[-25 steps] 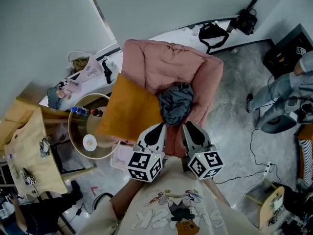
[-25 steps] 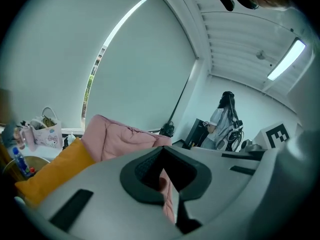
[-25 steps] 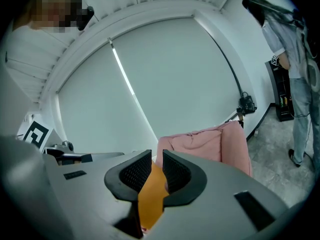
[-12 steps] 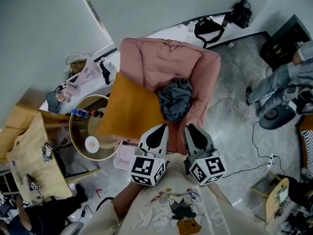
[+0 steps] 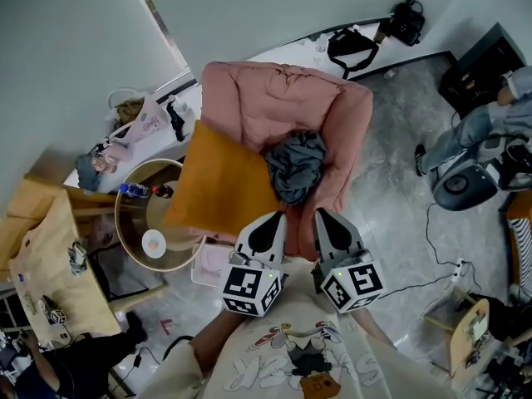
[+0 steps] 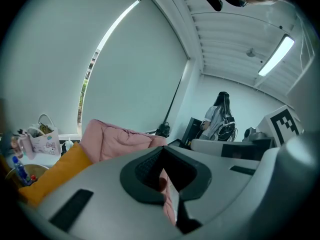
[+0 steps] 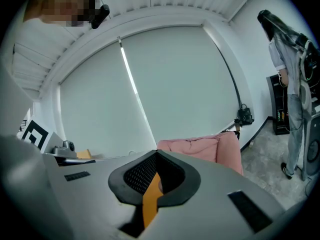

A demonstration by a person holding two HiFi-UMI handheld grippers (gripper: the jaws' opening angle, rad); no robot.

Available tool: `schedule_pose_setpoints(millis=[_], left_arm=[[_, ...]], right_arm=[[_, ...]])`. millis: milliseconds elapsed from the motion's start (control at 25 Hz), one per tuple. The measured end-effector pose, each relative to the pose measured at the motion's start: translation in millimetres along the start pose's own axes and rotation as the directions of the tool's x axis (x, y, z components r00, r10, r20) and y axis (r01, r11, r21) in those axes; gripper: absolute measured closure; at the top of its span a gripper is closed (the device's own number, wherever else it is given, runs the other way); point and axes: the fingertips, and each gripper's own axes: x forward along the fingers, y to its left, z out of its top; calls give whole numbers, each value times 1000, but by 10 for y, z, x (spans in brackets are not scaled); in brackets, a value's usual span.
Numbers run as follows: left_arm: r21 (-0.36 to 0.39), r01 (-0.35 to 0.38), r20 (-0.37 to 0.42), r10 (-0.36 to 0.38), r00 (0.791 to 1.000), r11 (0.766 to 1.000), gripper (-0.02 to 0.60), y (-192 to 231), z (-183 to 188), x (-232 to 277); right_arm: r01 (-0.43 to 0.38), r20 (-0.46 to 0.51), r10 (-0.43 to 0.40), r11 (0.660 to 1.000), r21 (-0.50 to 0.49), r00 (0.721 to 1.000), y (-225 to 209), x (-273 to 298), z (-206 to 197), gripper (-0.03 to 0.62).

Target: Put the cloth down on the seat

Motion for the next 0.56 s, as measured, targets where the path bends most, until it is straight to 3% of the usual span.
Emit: schedule_pose_setpoints(millis=[560], left_arm=[[-16, -4, 8, 4, 1000, 1000, 578, 55, -4, -49]], right_arm=[[-4, -13, 4, 1000, -9, 1000, 74, 27, -43, 574]])
